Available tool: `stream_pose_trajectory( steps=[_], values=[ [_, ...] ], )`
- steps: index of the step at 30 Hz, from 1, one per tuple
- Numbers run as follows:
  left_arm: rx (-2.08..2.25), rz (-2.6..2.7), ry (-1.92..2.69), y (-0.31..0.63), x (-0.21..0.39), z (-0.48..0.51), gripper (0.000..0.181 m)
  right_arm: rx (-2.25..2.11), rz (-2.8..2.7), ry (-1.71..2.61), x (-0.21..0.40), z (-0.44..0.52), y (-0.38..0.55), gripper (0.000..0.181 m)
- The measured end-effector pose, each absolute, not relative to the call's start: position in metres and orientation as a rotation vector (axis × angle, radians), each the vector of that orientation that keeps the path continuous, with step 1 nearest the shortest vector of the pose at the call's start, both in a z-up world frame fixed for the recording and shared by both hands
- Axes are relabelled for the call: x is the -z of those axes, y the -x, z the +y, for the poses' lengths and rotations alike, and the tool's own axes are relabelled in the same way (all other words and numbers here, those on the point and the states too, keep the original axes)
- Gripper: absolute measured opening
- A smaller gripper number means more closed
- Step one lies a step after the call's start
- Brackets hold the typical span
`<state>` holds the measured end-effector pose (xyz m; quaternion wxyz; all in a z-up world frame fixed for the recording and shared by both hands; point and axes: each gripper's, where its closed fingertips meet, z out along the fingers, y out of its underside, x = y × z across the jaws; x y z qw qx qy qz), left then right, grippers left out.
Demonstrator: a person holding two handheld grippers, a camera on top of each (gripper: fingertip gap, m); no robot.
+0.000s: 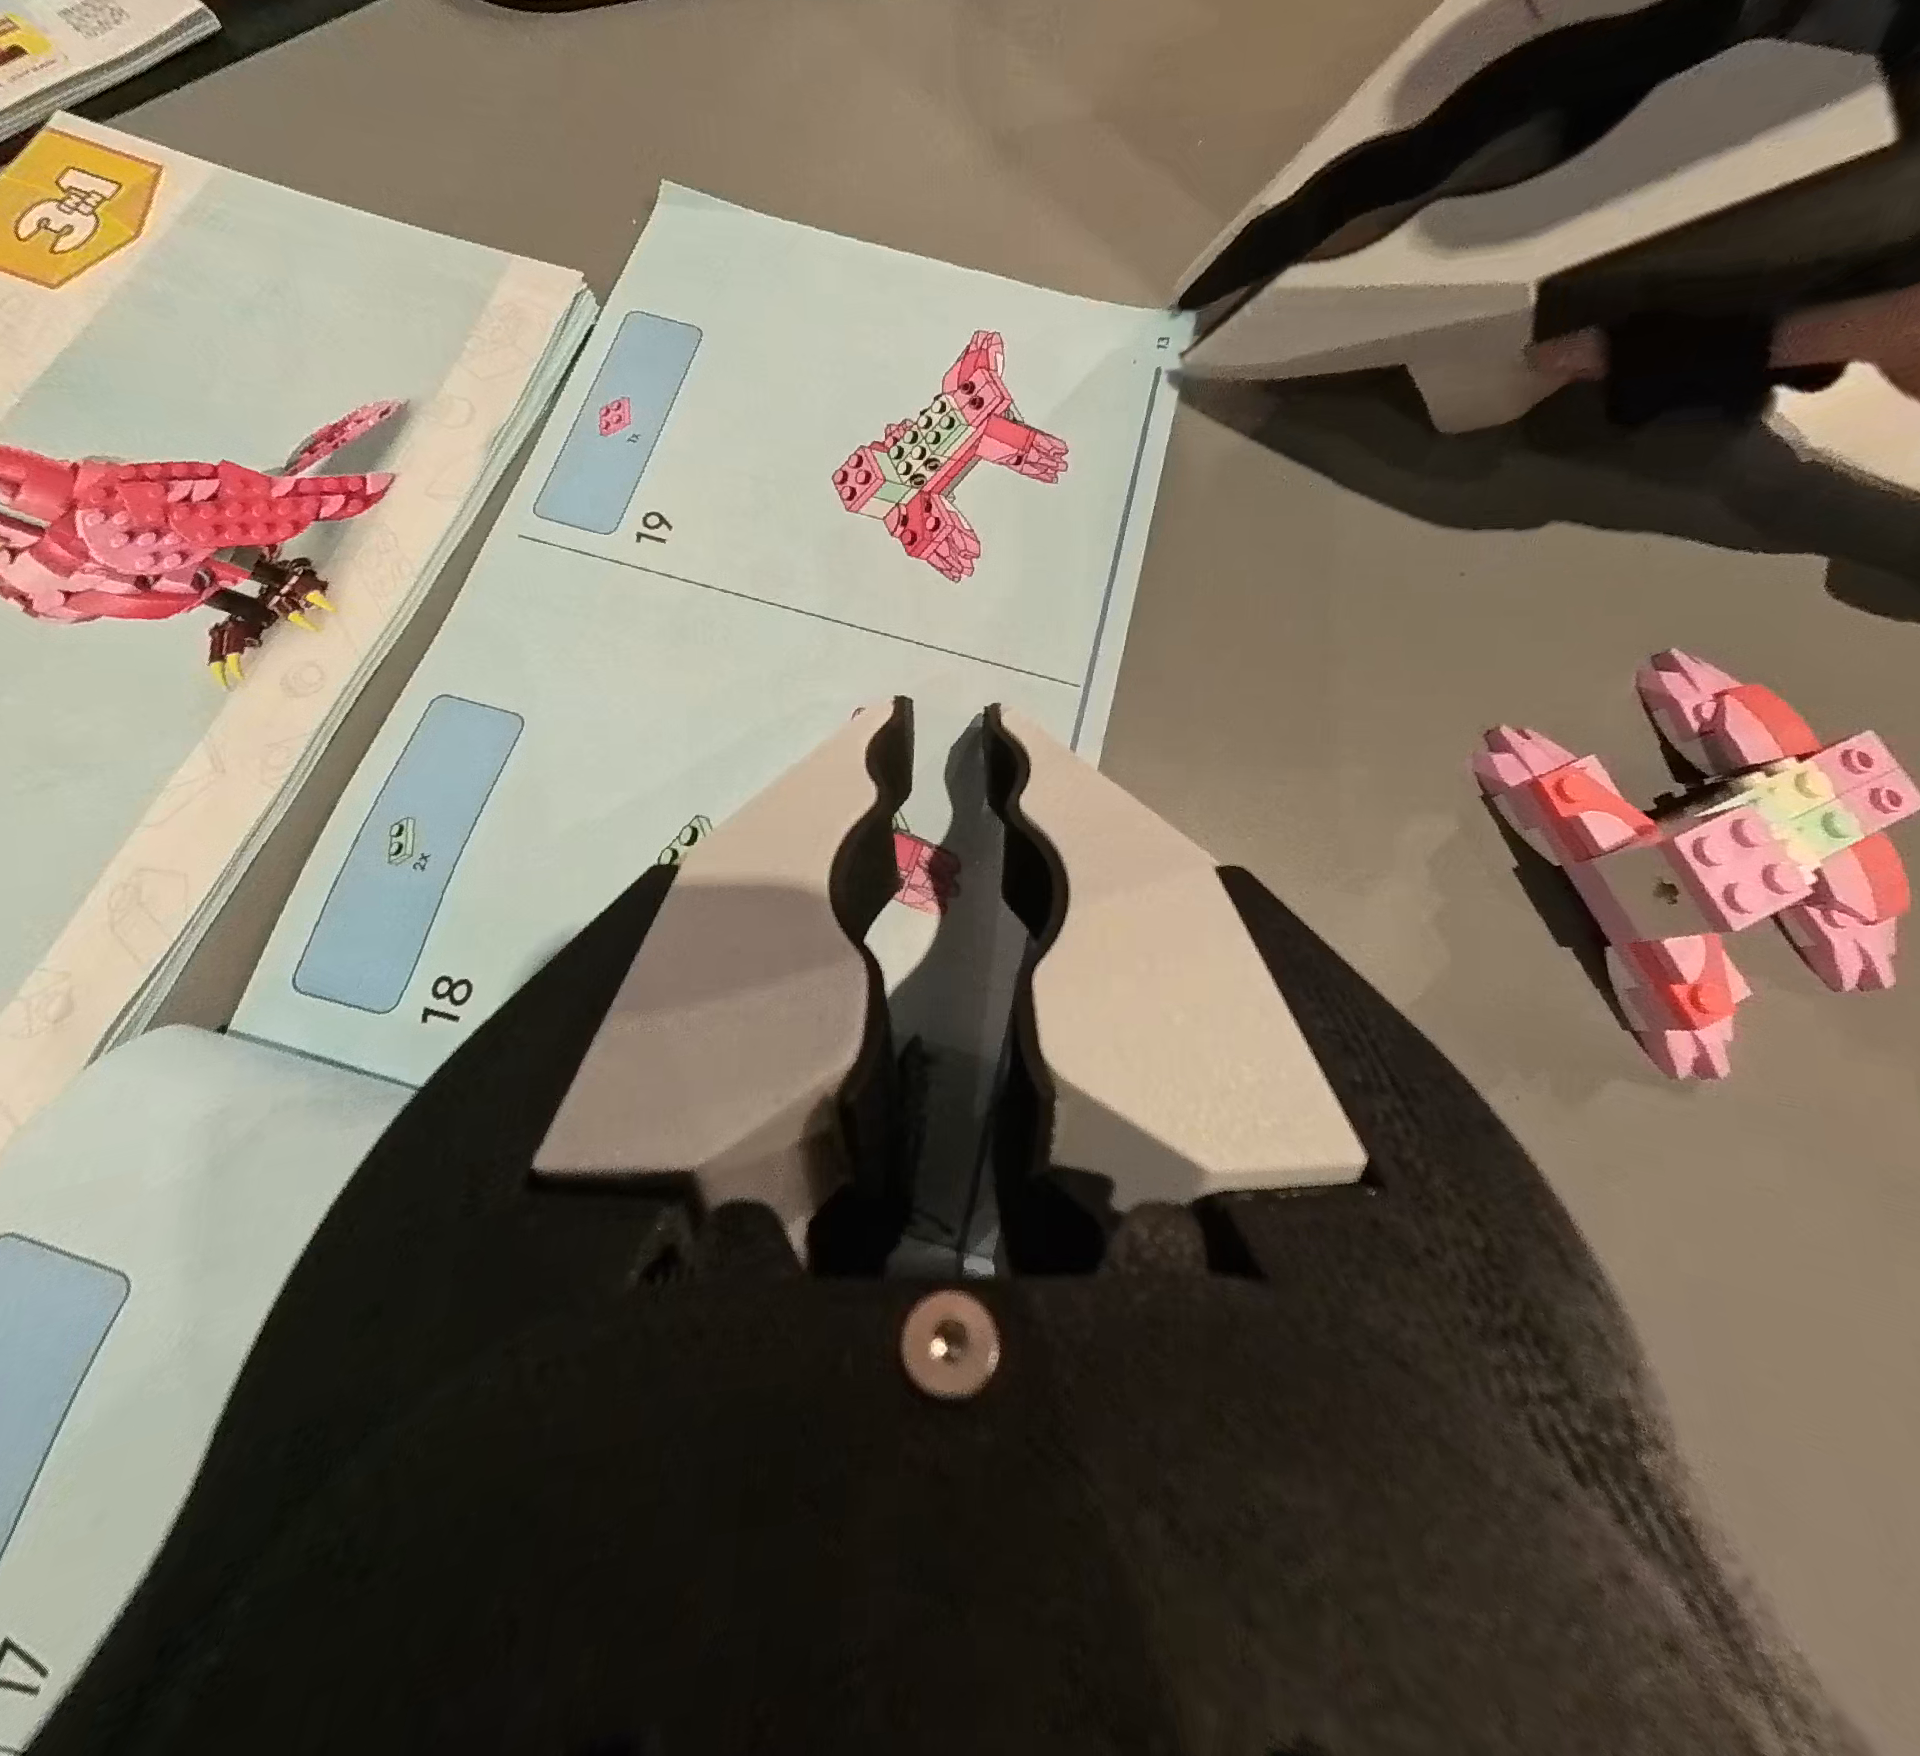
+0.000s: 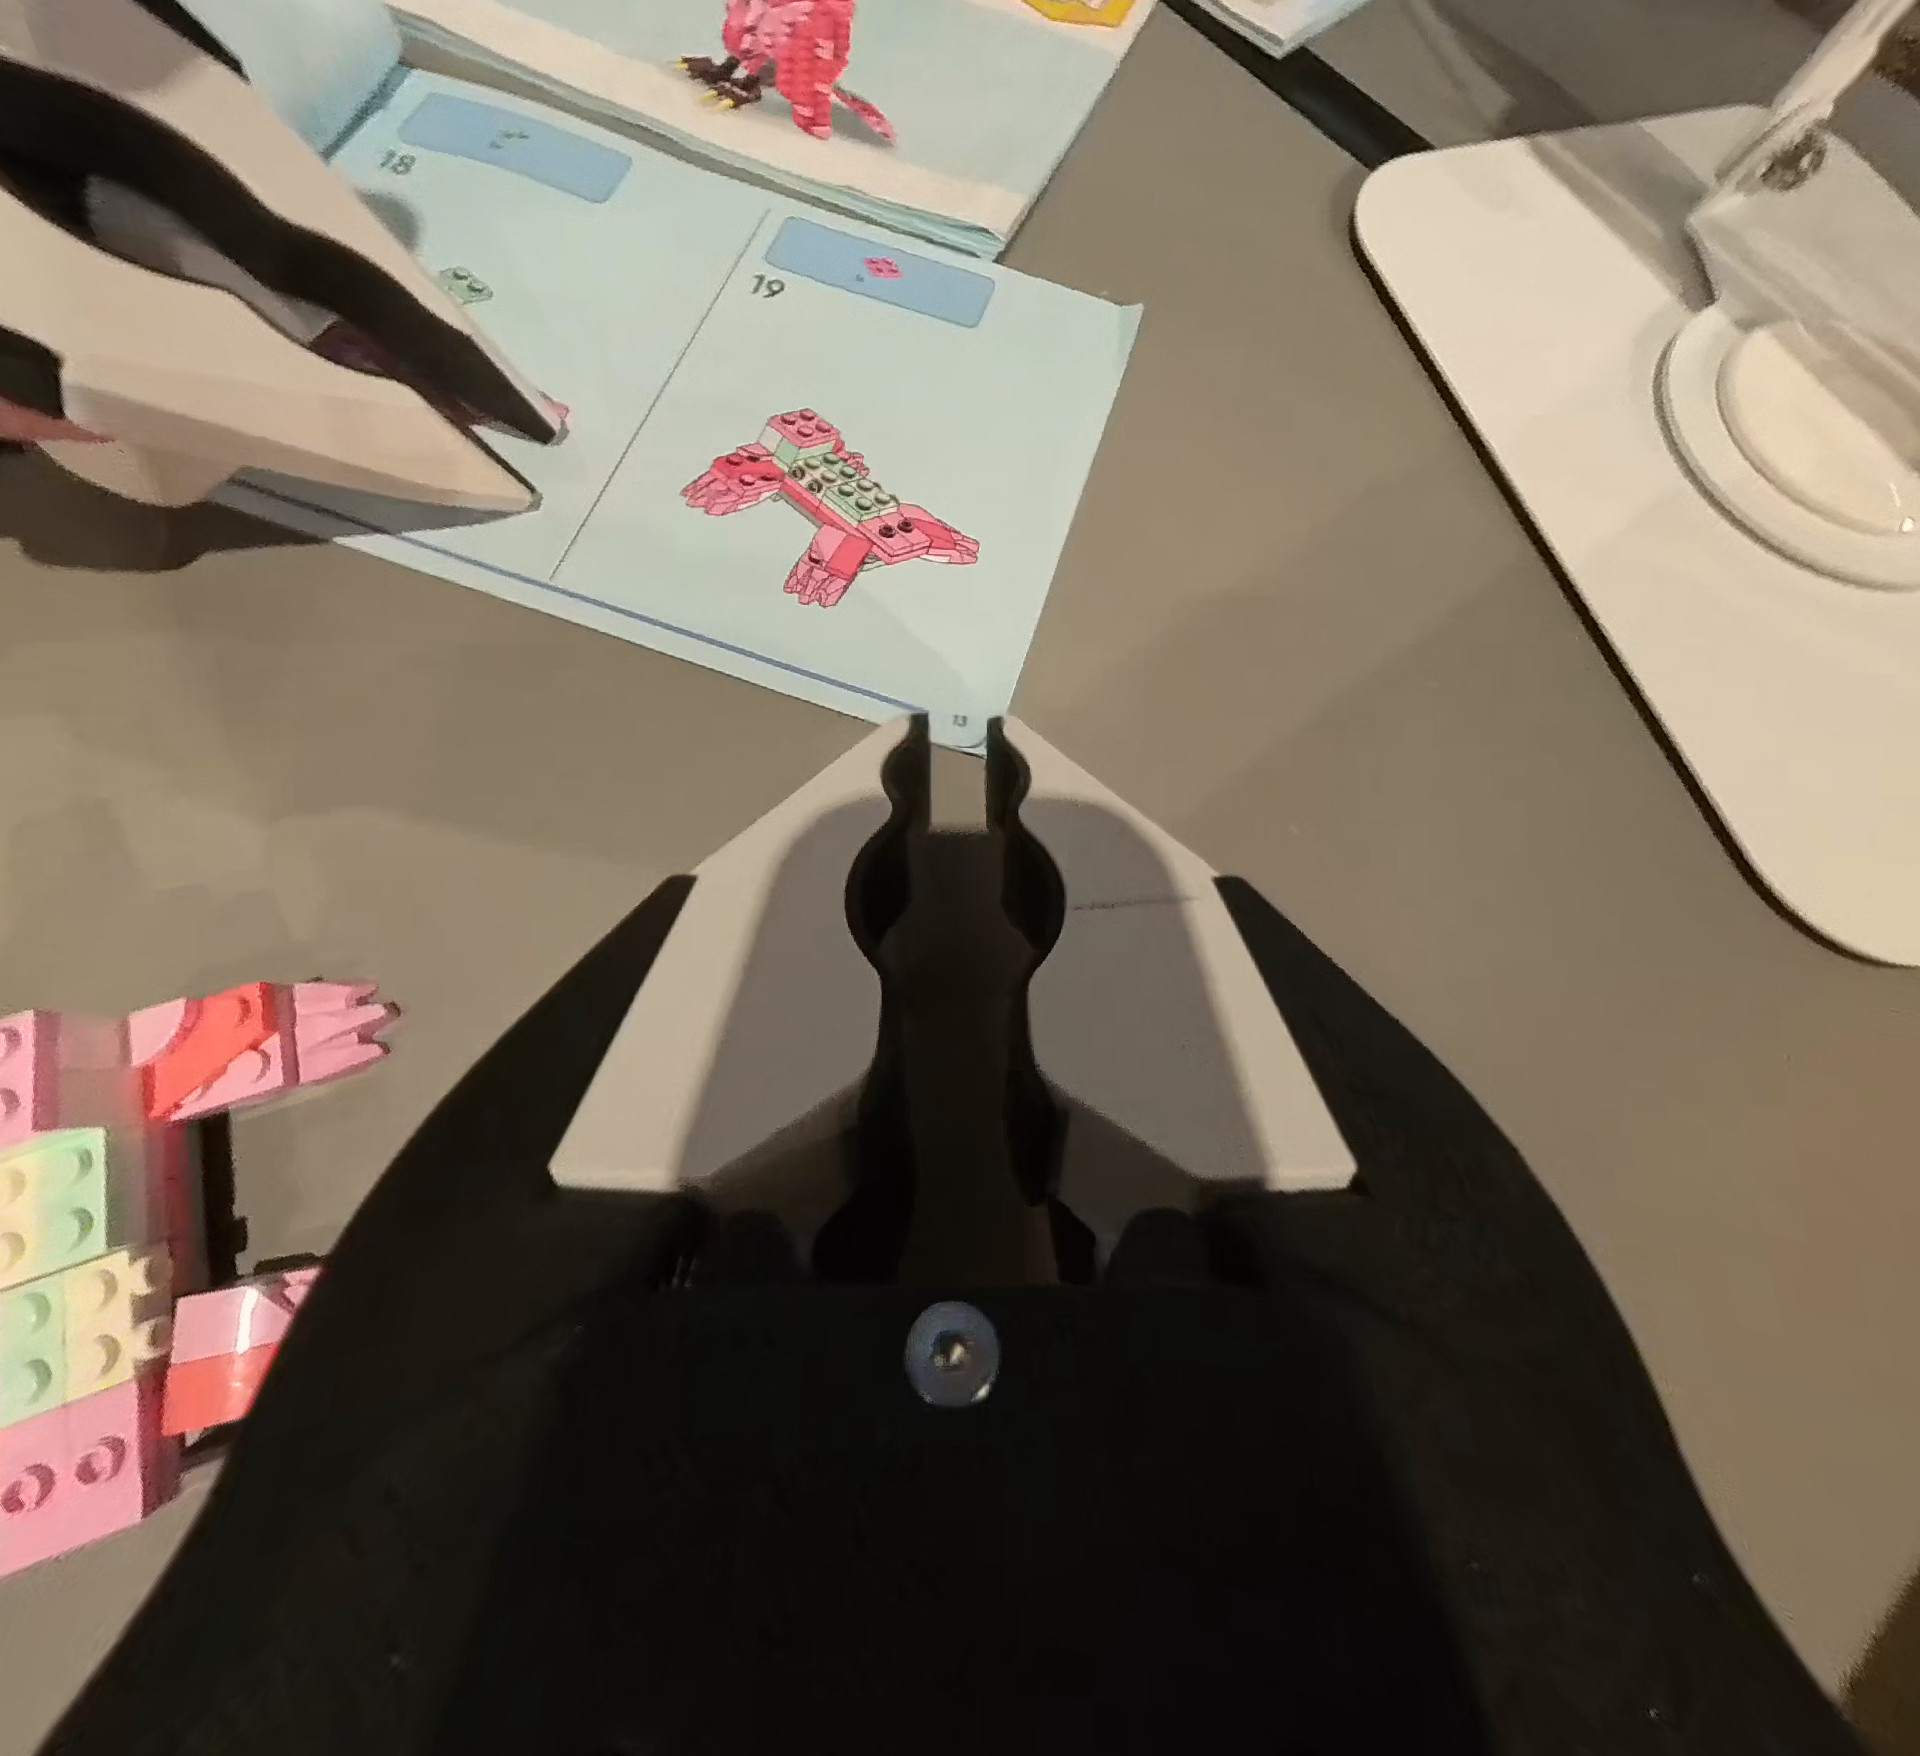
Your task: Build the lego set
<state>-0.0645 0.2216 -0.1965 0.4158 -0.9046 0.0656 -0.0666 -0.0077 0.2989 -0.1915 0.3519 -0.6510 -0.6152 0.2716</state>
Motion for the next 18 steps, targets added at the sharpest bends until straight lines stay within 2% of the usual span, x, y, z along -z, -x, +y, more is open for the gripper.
stream_pose_trajectory(
  steps=[7,13,16,18],
  values=[
    [0.17,0.169,2.271,0.064,0.196,0.221,0.014,-0.82,-1.524,1.758,0.187,0.294,0.018,0.0],
    [0.344,0.057,2.154,0.065,0.173,0.217,0.044,-0.803,-1.612,1.451,0.153,0.258,0.041,0.0],
    [0.438,-0.056,2.002,0.08,0.145,0.211,0.048,-0.674,-1.644,1.398,0.151,0.254,0.045,0.0],
    [0.37,0.008,1.998,0.087,0.143,0.206,0.052,-0.695,-1.589,1.535,0.158,0.267,0.042,0.0]
  ],
)
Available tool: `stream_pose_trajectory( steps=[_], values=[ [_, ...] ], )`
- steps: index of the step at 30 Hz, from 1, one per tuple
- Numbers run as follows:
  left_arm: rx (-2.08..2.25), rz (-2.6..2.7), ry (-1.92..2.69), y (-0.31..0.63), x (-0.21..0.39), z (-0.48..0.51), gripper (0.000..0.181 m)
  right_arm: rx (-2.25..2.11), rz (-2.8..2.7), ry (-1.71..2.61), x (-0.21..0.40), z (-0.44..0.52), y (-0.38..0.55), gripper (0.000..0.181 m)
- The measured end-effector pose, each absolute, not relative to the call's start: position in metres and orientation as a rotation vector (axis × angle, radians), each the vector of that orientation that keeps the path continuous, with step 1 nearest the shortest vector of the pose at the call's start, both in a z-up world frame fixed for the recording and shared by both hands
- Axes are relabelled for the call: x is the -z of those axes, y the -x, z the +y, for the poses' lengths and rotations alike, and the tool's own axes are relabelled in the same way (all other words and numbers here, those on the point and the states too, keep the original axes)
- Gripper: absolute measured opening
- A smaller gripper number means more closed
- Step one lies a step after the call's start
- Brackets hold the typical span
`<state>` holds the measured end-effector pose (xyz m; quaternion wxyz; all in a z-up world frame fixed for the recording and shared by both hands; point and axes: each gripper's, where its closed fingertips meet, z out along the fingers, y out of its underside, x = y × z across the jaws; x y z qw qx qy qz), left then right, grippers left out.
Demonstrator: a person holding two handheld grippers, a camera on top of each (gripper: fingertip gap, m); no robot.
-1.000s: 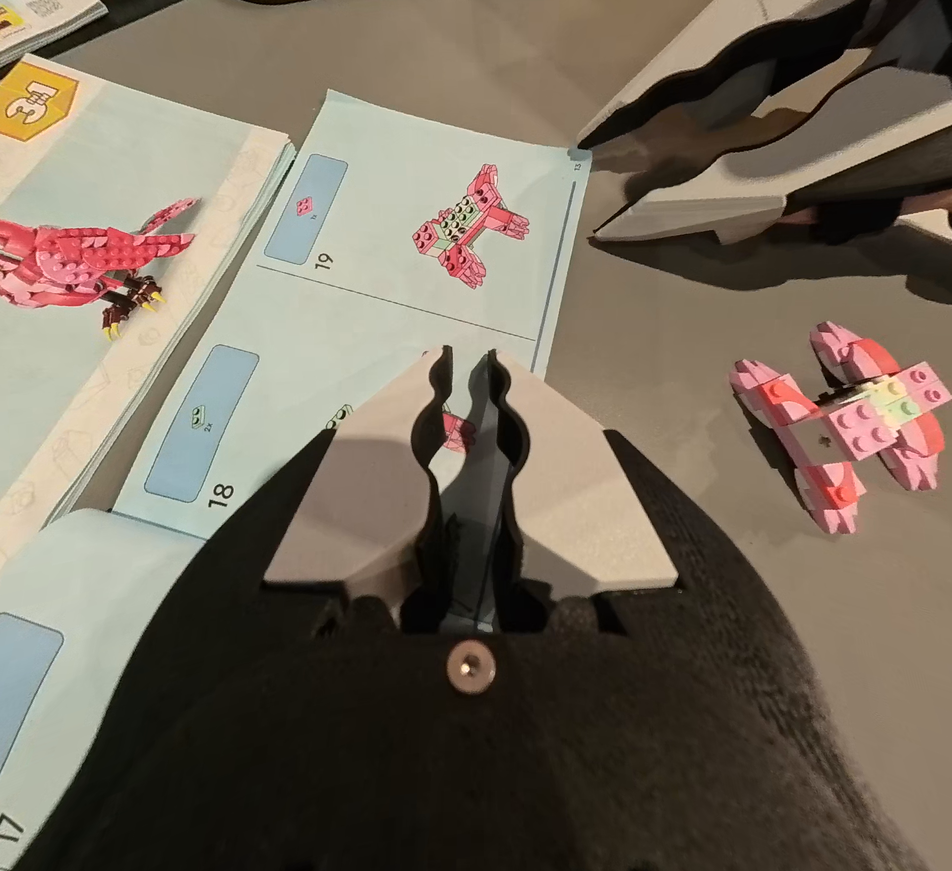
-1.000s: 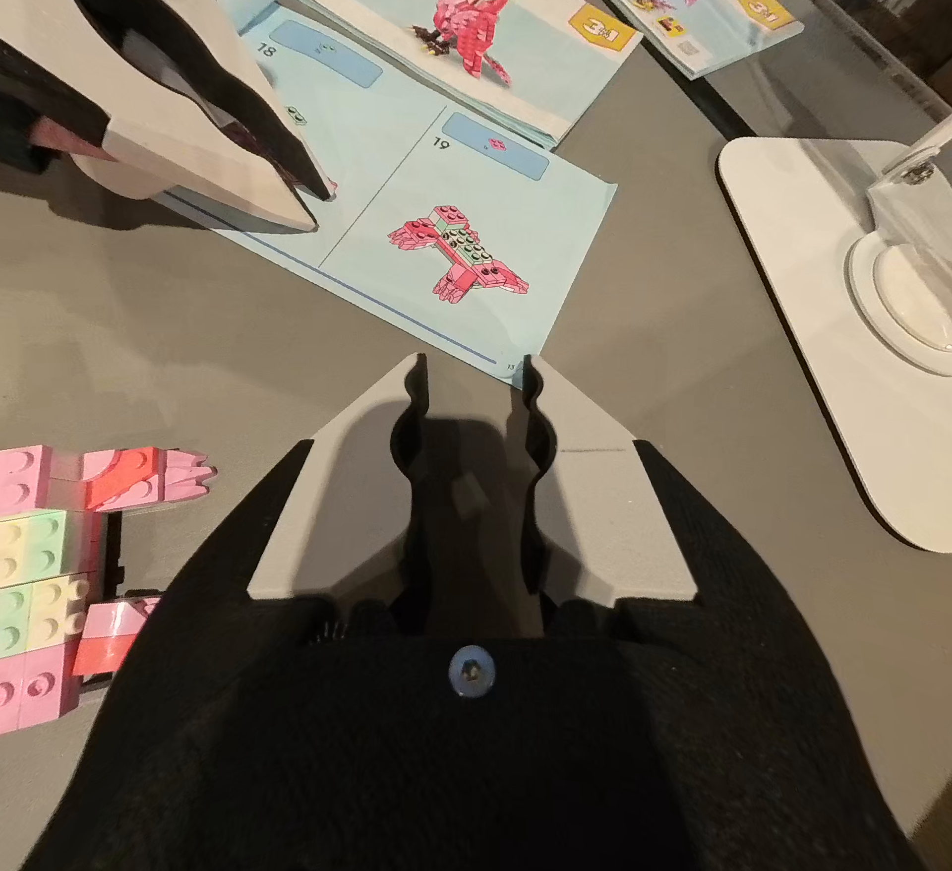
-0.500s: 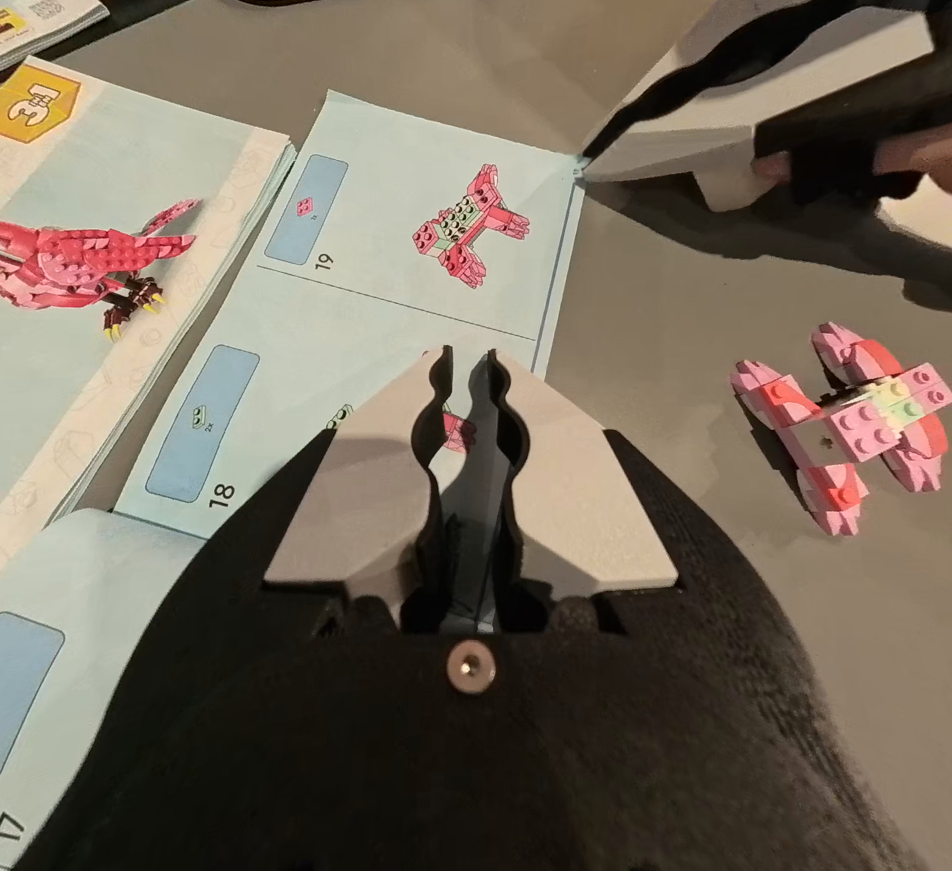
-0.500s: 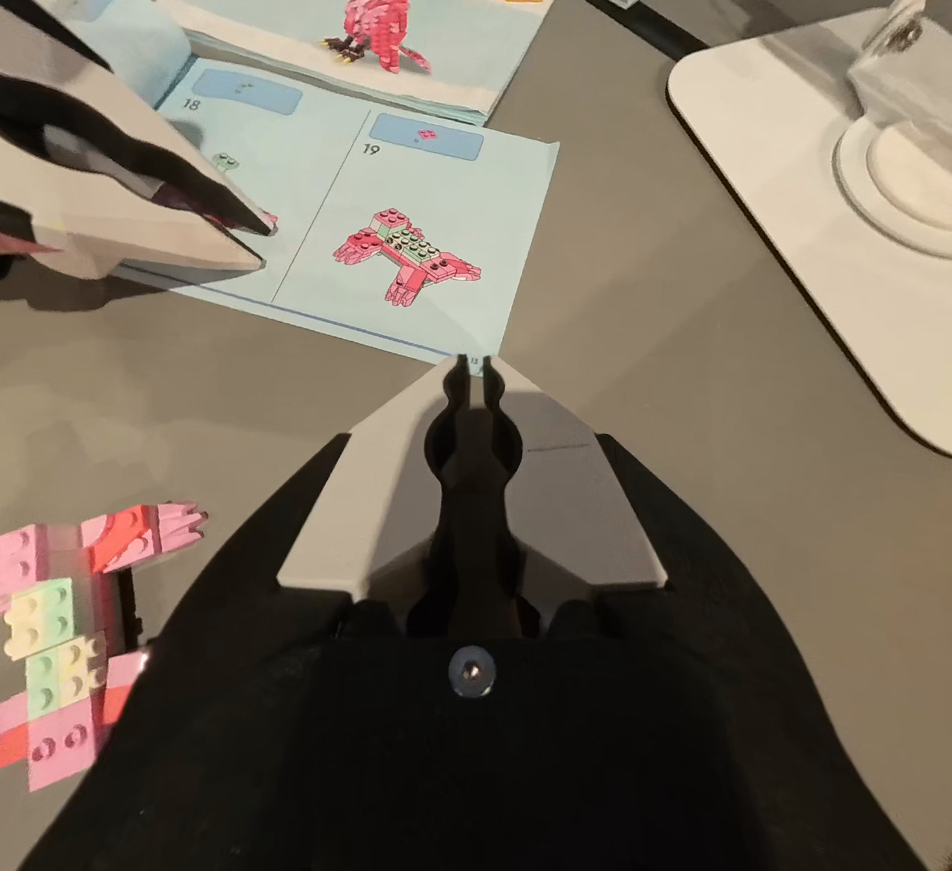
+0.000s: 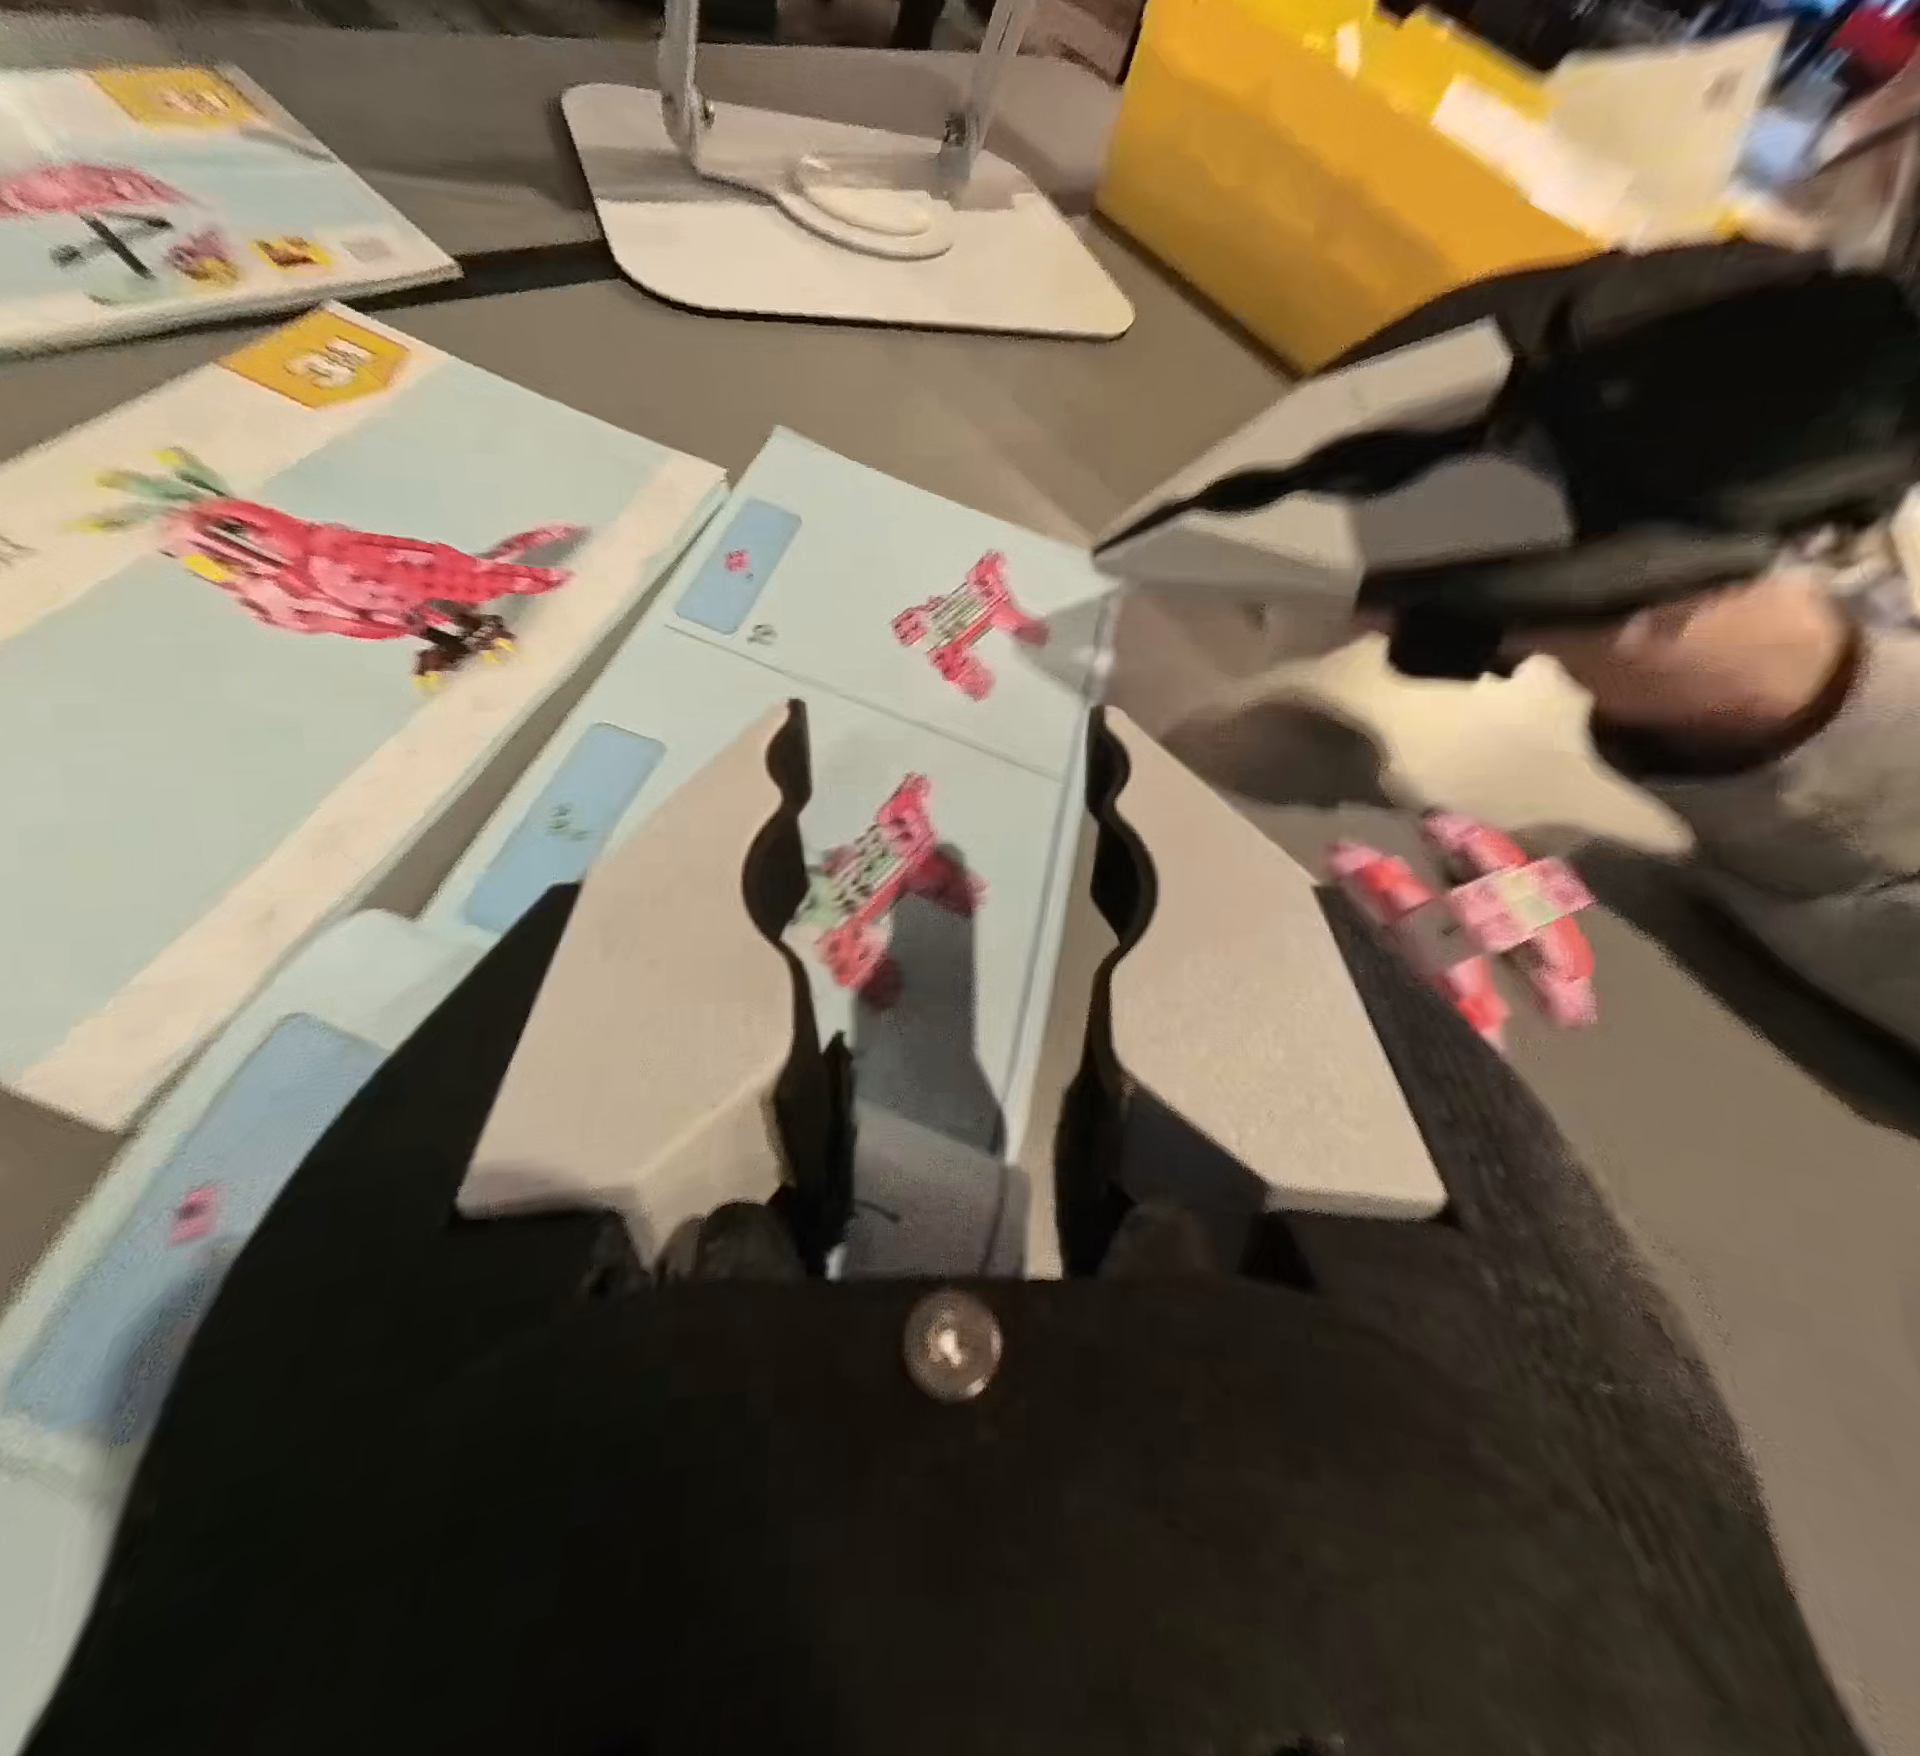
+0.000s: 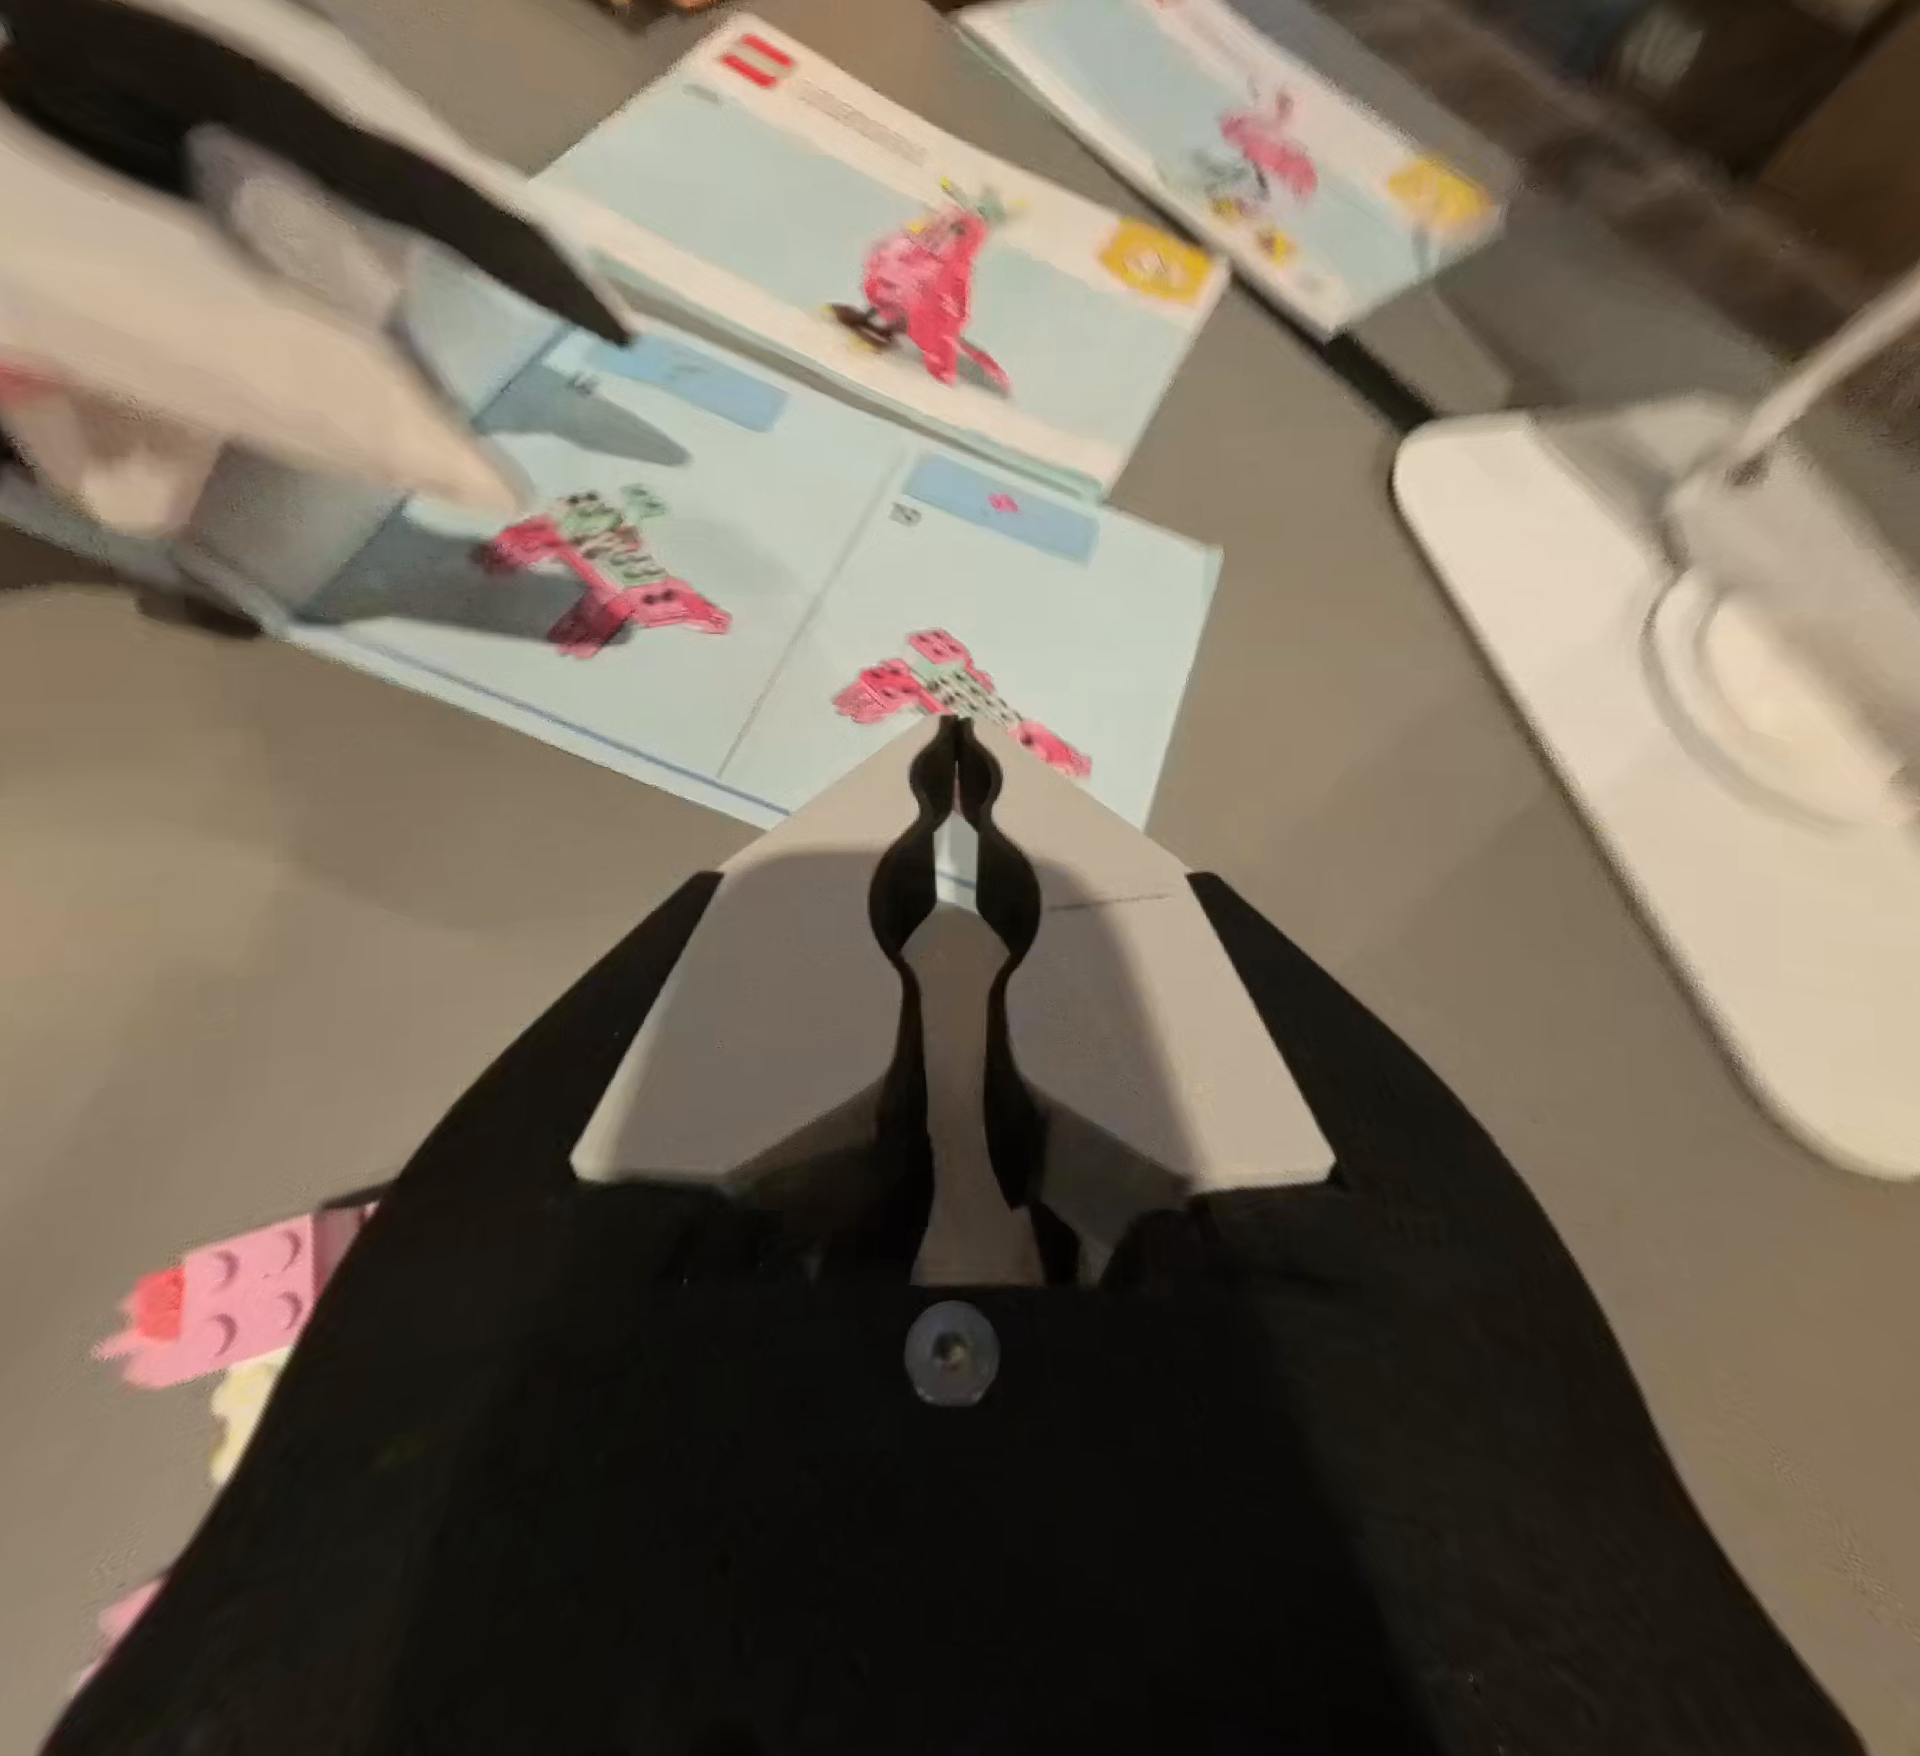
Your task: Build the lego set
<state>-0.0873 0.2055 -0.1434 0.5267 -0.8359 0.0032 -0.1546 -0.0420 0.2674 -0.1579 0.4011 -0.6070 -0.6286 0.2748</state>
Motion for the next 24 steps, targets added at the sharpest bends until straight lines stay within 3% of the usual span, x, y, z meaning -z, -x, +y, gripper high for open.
stream_pose_trajectory(
  steps=[1,4,8,13,24],
  values=[
    [0.305,0.056,2.021,0.09,0.147,0.204,0.057,-0.77,-1.528,1.649,0.161,0.275,0.039,0.0],
    [0.206,0.197,2.095,0.078,0.161,0.205,0.074,-1.074,-1.263,1.861,0.154,0.296,0.032,0.027],
    [0.088,0.363,2.139,0.061,0.176,0.211,0.073,-0.977,-1.141,1.837,0.158,0.322,0.01,0.029],
    [0.059,0.437,2.211,0.055,0.194,0.216,0.068,-0.941,-1.027,1.733,0.145,0.325,-0.012,0.035],
    [0.111,0.487,2.213,0.045,0.196,0.211,0.035,-0.88,-1.185,1.709,0.155,0.302,-0.006,0.037]
  ],
)
